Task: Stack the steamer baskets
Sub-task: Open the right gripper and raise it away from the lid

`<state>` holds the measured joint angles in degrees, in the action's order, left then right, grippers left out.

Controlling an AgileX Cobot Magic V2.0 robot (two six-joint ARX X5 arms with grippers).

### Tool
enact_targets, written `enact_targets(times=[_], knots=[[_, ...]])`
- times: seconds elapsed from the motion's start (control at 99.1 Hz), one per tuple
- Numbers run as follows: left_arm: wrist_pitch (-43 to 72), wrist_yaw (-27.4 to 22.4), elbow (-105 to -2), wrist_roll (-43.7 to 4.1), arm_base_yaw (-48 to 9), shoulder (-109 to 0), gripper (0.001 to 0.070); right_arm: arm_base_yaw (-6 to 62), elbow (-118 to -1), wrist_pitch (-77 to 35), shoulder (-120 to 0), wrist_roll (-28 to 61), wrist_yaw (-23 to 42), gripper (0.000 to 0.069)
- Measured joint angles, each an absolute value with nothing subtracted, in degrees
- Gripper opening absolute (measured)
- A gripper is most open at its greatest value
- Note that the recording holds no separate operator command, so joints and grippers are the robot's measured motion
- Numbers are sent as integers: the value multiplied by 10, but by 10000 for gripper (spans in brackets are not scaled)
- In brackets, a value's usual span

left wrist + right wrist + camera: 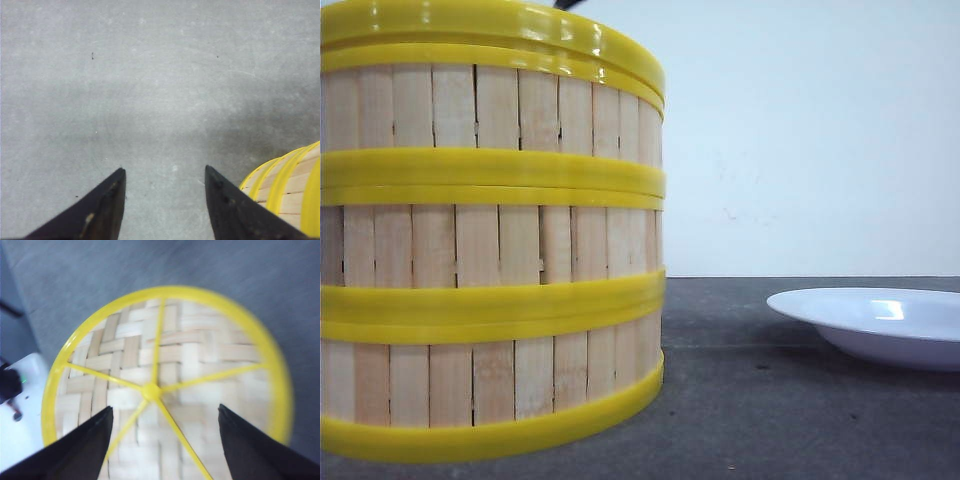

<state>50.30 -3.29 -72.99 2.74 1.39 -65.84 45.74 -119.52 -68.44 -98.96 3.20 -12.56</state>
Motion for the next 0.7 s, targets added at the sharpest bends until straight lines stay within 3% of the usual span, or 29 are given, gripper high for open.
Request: enact_targets(times=[0.131,0.373,0.696], knots=[[503,-58,-730,25,14,-658,297,433,-1198,-725,-933,32,-75,413],[500,-92,-714,21,7,-647,297,360,-1169,-758,-865,32,-58,413],[460,-93,-618,12,-7,-558,297,197,-927,-671,-725,28,-57,413]])
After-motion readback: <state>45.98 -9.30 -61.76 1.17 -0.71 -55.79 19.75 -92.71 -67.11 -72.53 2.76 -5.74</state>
